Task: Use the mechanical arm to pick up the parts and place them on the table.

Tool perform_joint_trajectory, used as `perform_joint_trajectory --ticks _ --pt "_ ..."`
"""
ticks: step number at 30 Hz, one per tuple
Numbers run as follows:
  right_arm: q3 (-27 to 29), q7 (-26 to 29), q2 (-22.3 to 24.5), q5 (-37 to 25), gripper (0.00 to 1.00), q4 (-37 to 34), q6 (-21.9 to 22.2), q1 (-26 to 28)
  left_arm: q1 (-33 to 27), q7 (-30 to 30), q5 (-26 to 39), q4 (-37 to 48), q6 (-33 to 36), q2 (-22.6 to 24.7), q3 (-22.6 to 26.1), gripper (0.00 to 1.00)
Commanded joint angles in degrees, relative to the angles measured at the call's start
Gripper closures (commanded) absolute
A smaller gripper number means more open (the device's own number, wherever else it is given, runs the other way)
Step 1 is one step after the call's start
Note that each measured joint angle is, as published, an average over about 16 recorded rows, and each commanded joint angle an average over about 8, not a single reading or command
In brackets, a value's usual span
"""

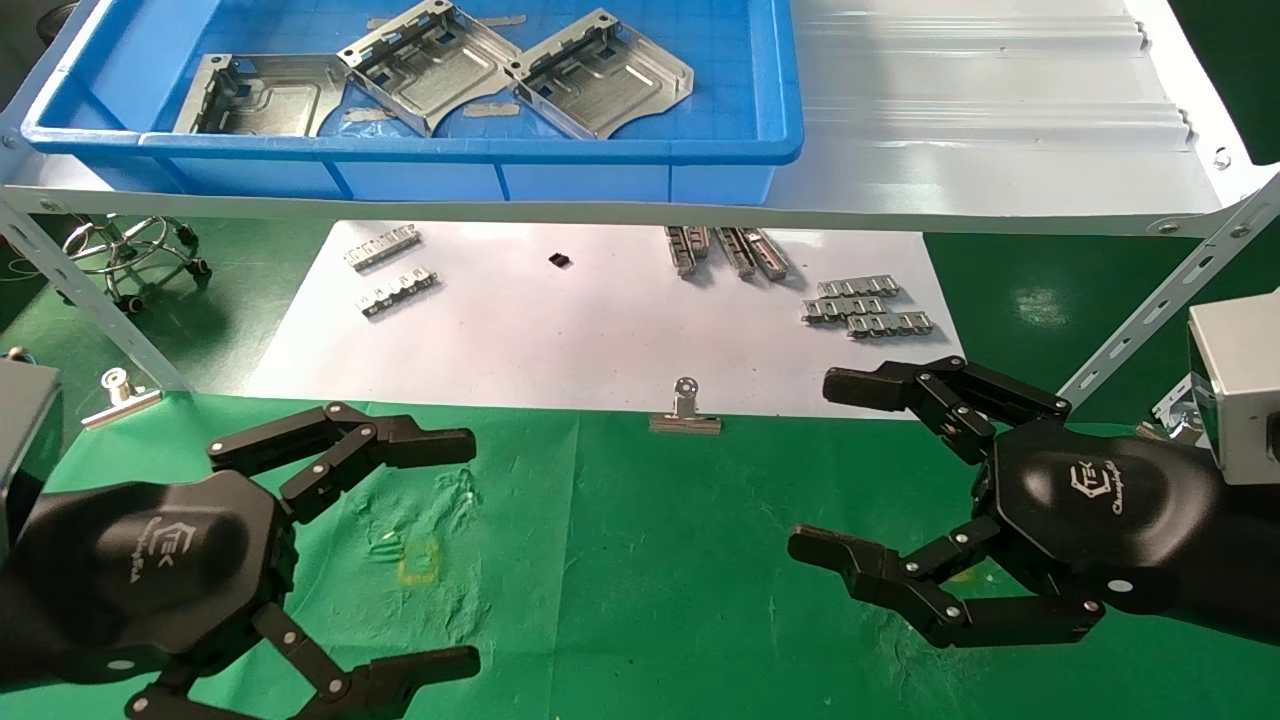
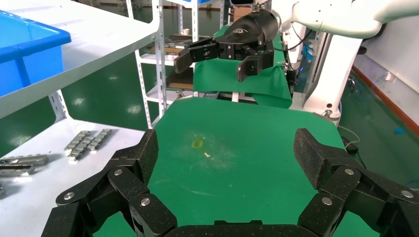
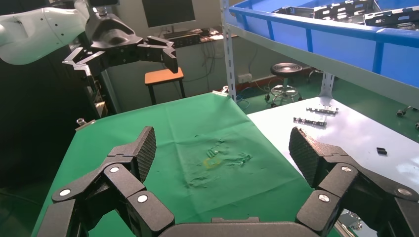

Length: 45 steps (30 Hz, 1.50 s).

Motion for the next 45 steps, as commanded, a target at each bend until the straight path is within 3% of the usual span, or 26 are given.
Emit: perform_joint_trajectory --ticks 1,13,14,20,22,45 --pt "0.0 0.0 0.0 0.0 0.0 0.0 0.0 0.0 0.0 0.0 0.0 0.0 0.0 0.0 0.0 0.0" --pt "0.0 0.0 0.0 0.0 0.02 0.0 0.0 0.0 0.0 0.0 0.0 0.0 0.0 0.0 0.0 0.0" --pt "0.0 0.0 0.0 0.0 0.1 0.0 0.0 0.0 0.0 0.0 0.0 0.0 0.0 0.0 0.0 0.0" --pt "0.0 0.0 0.0 0.0 0.85 0.0 0.0 0.0 0.0 0.0 0.0 0.0 0.0 0.0 0.0 0.0" --pt "0.0 0.0 0.0 0.0 1.0 0.0 0.0 0.0 0.0 0.0 0.0 0.0 0.0 0.0 0.0 0.0" --pt "0.0 0.0 0.0 0.0 1.0 0.0 0.0 0.0 -9.0 4.2 6.0 10.9 -6.7 10.9 2.2 0.0"
